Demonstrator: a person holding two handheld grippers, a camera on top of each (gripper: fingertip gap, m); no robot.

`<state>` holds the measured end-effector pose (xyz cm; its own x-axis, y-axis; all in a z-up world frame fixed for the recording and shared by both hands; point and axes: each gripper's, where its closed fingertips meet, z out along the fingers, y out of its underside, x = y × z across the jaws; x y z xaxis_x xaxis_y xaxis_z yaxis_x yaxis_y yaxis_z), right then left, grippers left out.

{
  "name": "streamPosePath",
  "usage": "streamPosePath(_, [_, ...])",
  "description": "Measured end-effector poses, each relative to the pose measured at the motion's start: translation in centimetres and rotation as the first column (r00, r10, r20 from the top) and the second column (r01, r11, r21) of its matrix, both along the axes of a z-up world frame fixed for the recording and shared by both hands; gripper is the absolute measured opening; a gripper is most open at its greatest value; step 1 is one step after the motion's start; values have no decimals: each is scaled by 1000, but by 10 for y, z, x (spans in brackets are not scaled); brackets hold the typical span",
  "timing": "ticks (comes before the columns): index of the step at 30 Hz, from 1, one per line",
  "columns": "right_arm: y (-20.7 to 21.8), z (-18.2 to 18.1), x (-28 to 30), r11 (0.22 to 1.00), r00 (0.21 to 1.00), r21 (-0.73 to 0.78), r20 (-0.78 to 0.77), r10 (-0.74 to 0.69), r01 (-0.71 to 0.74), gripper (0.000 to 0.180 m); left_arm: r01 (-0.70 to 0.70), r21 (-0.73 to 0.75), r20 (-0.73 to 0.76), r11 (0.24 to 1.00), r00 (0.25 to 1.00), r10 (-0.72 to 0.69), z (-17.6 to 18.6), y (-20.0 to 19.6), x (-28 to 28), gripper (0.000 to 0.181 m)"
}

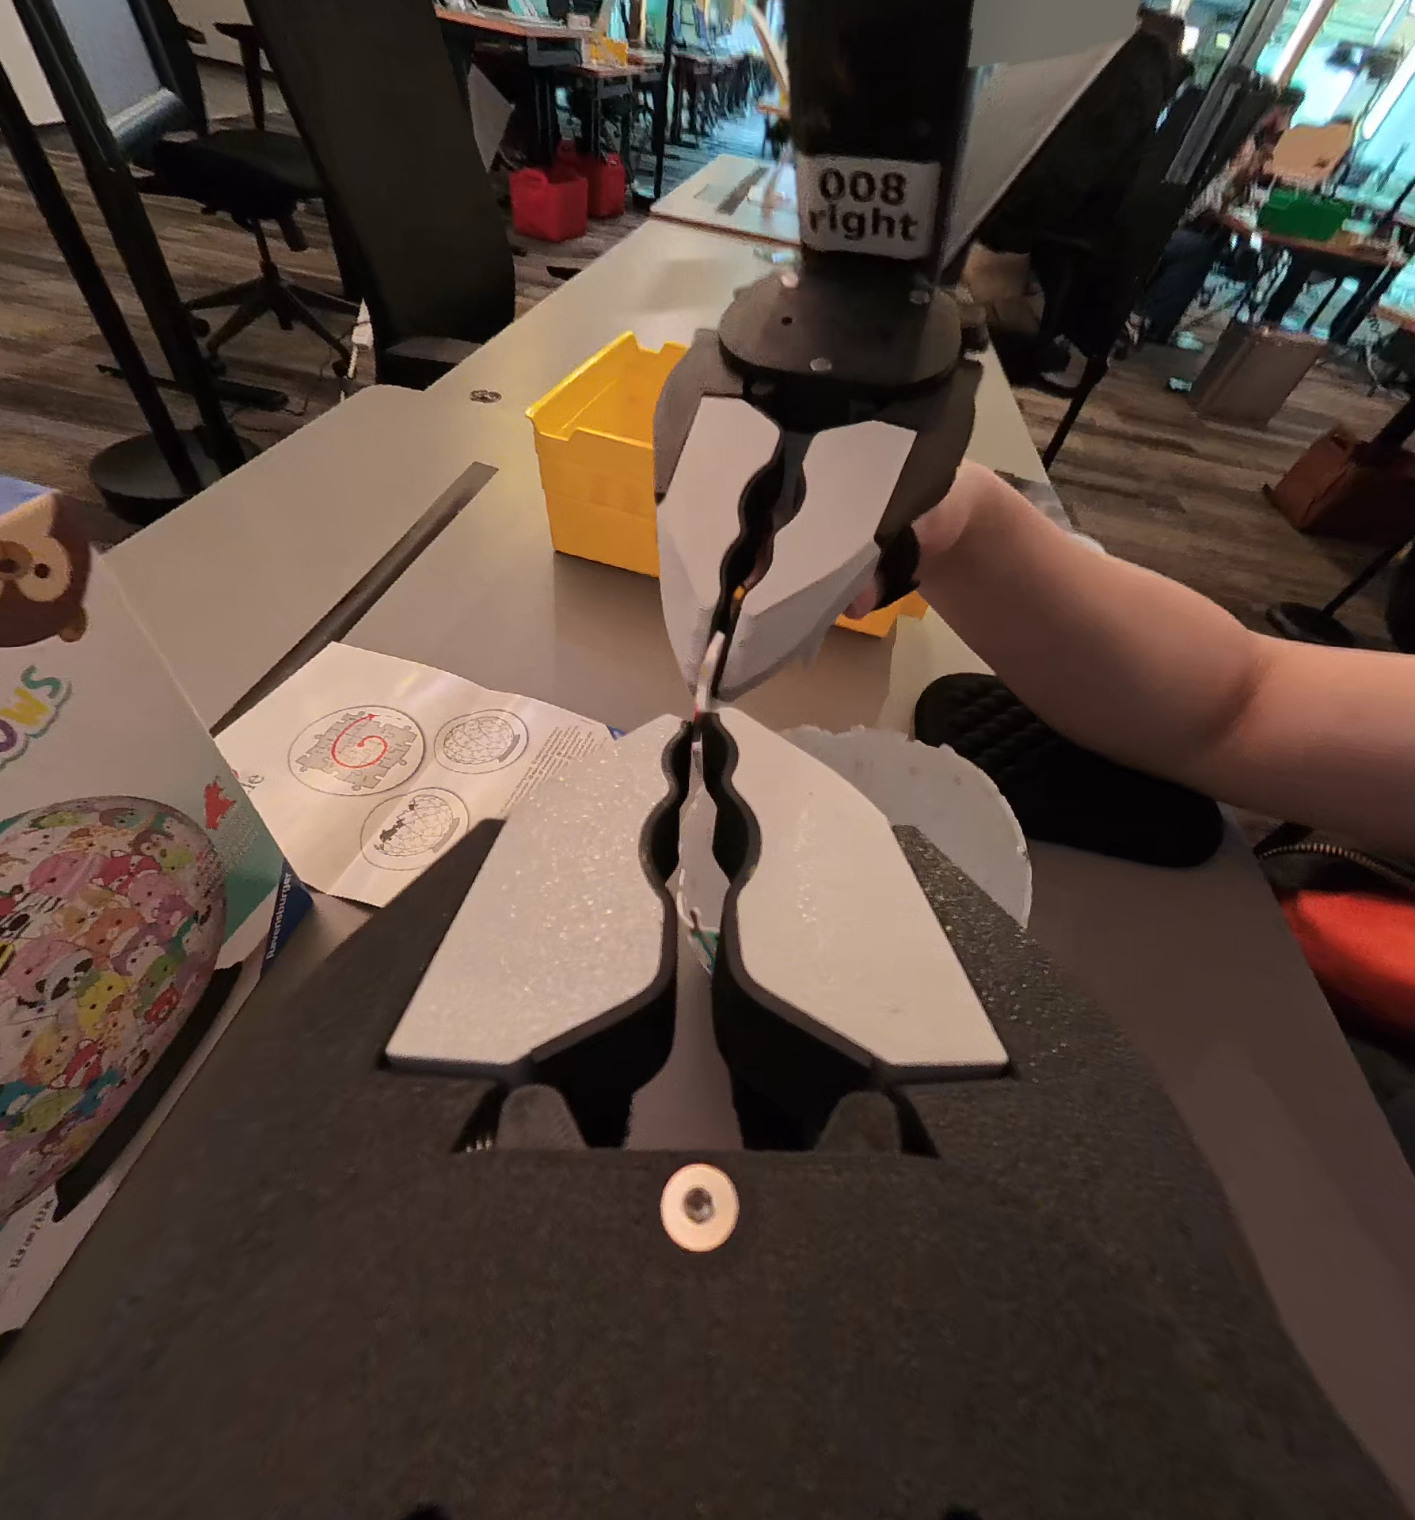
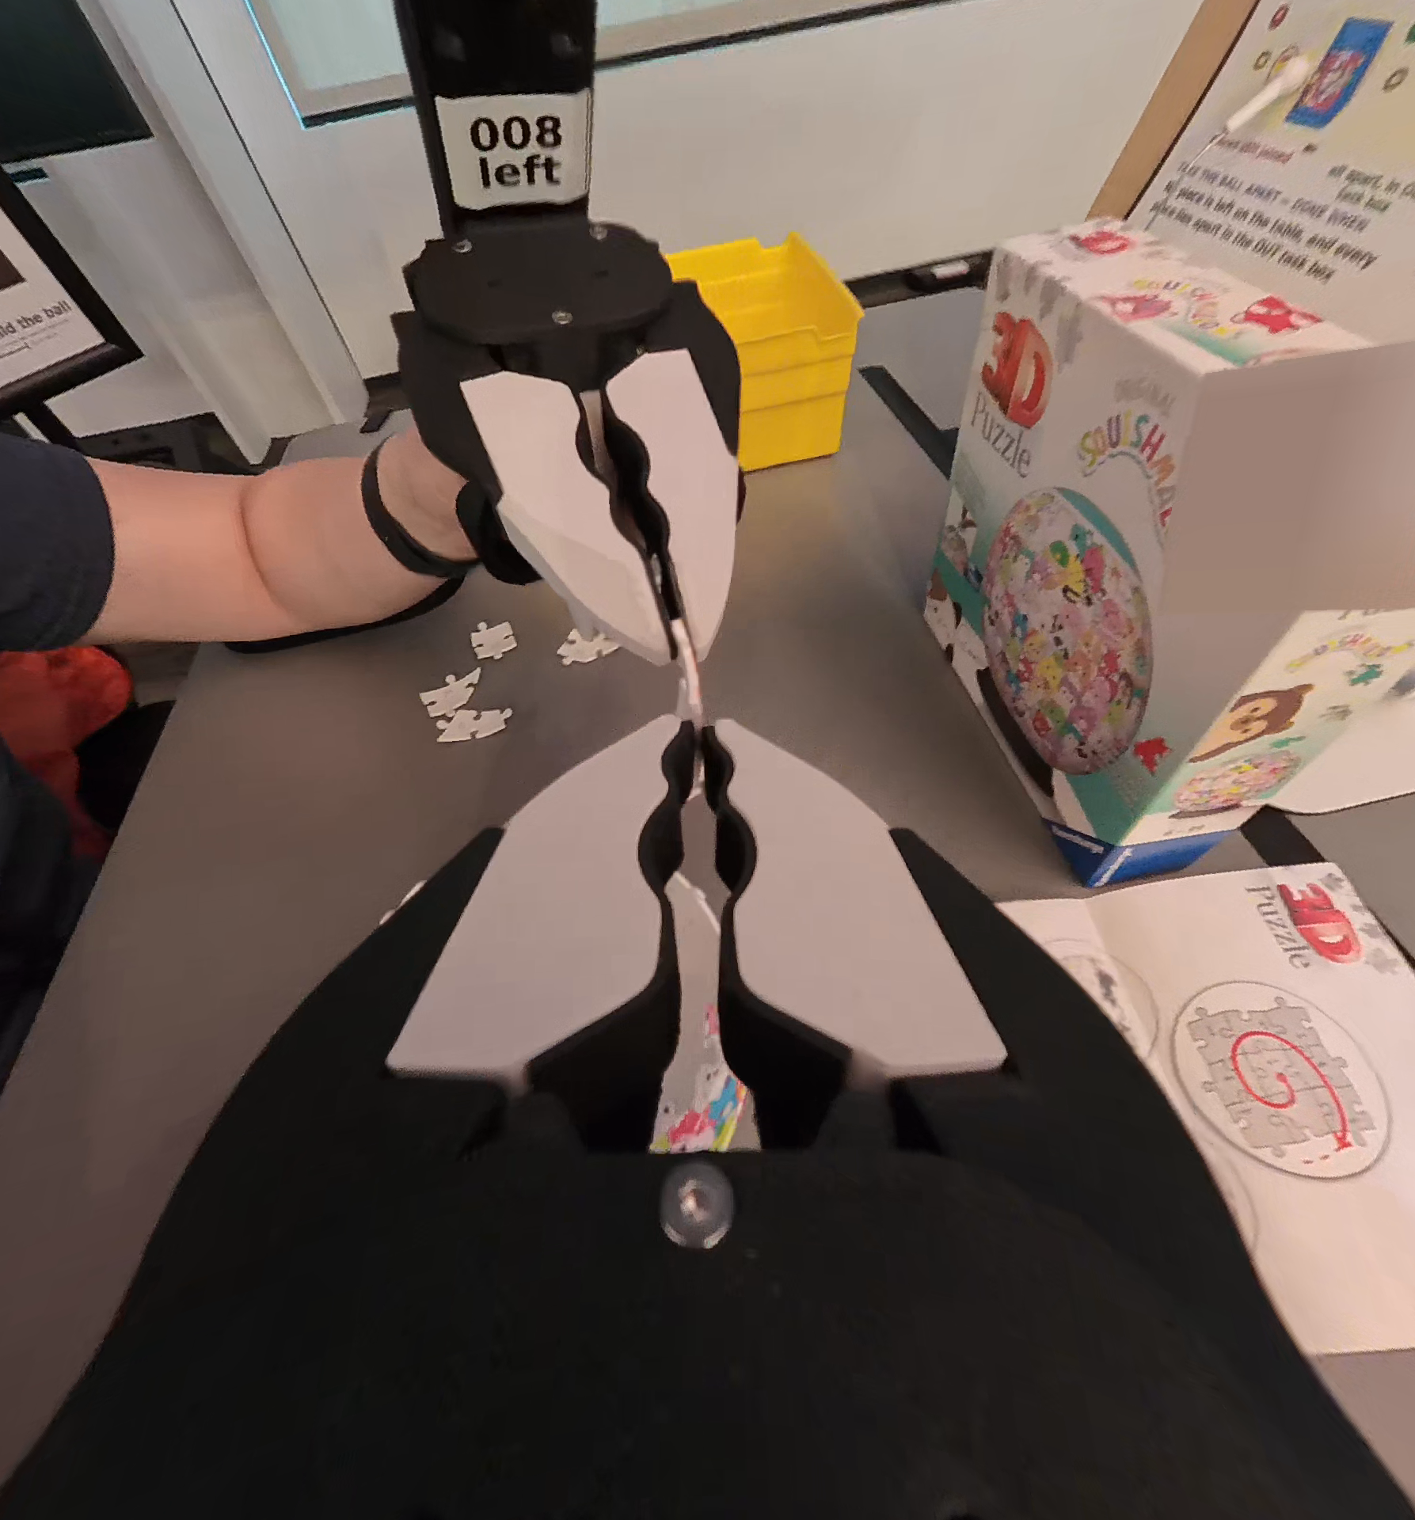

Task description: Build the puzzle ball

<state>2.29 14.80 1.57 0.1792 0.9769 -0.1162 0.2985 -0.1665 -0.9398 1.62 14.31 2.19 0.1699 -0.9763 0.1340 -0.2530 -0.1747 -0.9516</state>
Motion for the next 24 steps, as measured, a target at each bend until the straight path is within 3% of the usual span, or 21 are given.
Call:
streamPosePath(3, [1,-9,4,1000,999,-14,41,-3,4,2,29,-8,-93,1000,995,-30,-9,-3,1,28])
streamPosePath(5, [-2,-13,6,999,998,-40,59,24,-22,2,21,16,-159,1000,987,-18,-13,2,1,37])
streamPosePath(9, [-4,-21,6,999,995,-43,91,38,-34,2,81,50,-251,996,966,-66,-18,1,6,13])
streamPosePath(15, [0,-33,10,999,991,-40,134,30,-25,2,120,17,-356,993,929,-106,-37,4,12,8])
streamPosePath(21, [4,-41,14,1000,987,-10,157,13,-12,3,110,-23,-341,994,934,-111,-45,7,18,2])
streamPosePath(23, [5,-35,16,1000,991,-13,137,-5,7,26,106,-82,-308,991,943,-126,-43,5,19,2])
streamPosePath(24, [4,-32,19,1000,990,-6,138,-13,14,29,107,-111,-311,988,940,-137,-44,3,18,2])
